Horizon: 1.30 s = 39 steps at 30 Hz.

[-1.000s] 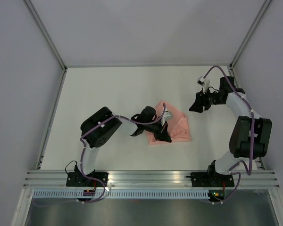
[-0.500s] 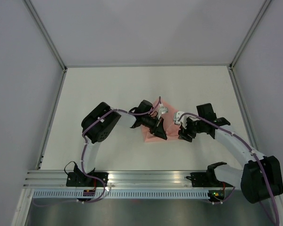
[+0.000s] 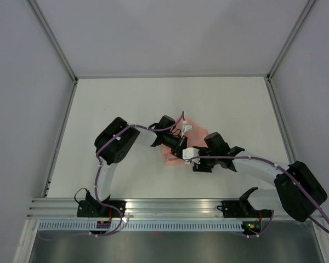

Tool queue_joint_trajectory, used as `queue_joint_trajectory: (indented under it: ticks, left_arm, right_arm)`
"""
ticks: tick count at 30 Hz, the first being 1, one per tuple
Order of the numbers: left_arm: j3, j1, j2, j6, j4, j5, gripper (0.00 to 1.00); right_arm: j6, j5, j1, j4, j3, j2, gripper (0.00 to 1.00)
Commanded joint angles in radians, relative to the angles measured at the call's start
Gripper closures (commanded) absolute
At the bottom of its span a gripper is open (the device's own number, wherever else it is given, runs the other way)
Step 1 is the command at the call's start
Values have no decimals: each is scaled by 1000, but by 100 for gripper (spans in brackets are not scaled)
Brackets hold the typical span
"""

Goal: Fold the napkin, place the utensils inside, and roll it up
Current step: Roll the napkin at the center of the board.

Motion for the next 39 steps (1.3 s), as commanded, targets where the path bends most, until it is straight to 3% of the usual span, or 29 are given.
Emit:
queue_joint_trajectory:
  ticks: [1,13,19,20,25,28,34,39]
  left_arm:
    - [-59,5,109,61,-201,-214,98]
    - [-55,5,114,73,-206,-202,98]
    - [-56,7,93,81,-209,-200,98]
    - [-59,7,83,81,-208,-208,95]
    - [-85,11,-16,39,-137,-236,77]
    - [-115,26,-91,-11,-73,-250,71]
    - [-202,69,-252,-132,68,-306,68]
    - [-315,106,-386,-223,148,-491,68]
  right_arm:
    - [6,67,27,128,-7,35,34]
    - [15,50,60,125,35,158,43]
    - [0,38,60,35,73,213,65]
    - [1,34,60,22,78,216,72]
    - [4,-23,52,-105,131,264,85]
    - [-2,-98,20,-172,171,288,85]
    - [-65,-233,-69,-362,301,431,85]
    - [-126,-302,-110,-497,410,535,86]
